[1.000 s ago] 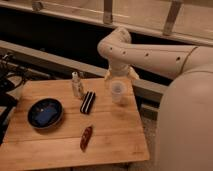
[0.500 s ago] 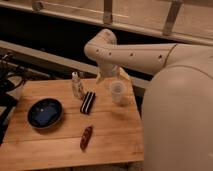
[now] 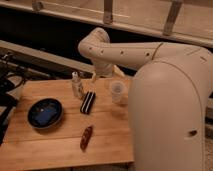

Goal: Move the arm in a circular motion

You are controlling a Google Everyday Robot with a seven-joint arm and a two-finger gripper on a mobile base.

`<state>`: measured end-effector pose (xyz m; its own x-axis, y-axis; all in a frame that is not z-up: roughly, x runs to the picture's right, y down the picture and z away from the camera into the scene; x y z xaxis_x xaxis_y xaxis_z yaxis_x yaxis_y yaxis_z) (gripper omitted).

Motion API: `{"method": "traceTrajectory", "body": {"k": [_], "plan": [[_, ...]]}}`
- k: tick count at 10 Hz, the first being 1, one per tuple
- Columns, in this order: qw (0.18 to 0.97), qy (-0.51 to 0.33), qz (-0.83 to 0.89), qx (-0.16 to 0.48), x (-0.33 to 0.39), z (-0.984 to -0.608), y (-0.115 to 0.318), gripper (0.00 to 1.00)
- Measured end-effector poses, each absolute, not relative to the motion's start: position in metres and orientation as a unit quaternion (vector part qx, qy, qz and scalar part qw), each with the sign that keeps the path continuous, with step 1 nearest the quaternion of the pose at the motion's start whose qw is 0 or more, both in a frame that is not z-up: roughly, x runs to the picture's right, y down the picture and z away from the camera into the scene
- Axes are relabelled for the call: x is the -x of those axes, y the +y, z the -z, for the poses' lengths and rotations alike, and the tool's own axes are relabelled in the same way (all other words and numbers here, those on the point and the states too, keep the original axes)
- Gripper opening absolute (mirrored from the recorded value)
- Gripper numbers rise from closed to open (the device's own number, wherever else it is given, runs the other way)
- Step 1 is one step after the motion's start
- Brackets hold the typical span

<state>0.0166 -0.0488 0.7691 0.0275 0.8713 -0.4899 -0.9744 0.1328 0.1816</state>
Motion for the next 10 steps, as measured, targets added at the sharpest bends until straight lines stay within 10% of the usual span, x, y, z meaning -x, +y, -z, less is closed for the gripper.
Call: {"method": "traceTrajectory", "body": {"k": [10], "plan": [[0.726, 0.258, -0.625, 0.121, -0.010, -0.751, -0.015, 0.95]]}}
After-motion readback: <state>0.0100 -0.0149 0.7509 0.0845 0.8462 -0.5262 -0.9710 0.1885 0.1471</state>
